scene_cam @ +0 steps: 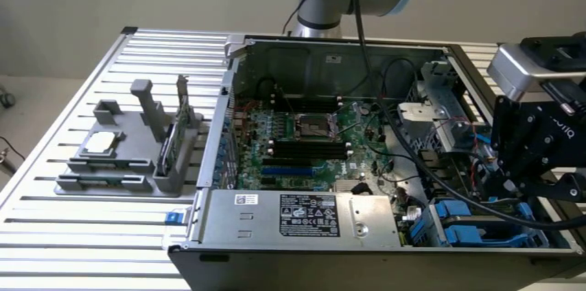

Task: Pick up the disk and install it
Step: 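Insert the first disk wire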

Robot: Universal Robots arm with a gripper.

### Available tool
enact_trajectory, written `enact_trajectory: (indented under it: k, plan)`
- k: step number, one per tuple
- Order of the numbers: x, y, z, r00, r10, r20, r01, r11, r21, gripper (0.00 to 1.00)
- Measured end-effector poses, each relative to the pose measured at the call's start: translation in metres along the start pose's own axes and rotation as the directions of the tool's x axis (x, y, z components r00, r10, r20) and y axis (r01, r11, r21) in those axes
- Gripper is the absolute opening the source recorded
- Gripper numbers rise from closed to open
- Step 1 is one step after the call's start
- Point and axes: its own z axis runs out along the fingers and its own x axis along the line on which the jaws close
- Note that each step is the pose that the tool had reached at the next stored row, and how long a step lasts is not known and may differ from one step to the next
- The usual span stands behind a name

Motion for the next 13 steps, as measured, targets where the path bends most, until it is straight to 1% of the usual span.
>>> enact_trajectory:
  k: [1,3,5,6,10,13]
  plan:
    - [0.0,-0.0004,-0.0001,1.0,0.004,0.0,-0.004,1.0,-0.0001,0.12]
    - [0.0,-0.0004,0.0001,0.9997,0.024,0.0011,-0.024,0.9997,-0.0007,0.24]
    - [0.0,-0.0003,0.0001,0.9986,0.052,0.0017,-0.052,0.9986,-0.0016,0.24]
    - [0.0,-0.0004,0.0001,0.9977,0.067,0.0021,-0.067,0.9977,-0.0021,0.31]
    - [0.0,-0.0004,0.0001,0.9919,0.127,0.0038,-0.127,0.9919,-0.004,0.31]
    - [0.0,-0.0004,0.0001,0.9846,0.175,0.005,-0.175,0.9846,-0.0057,0.31]
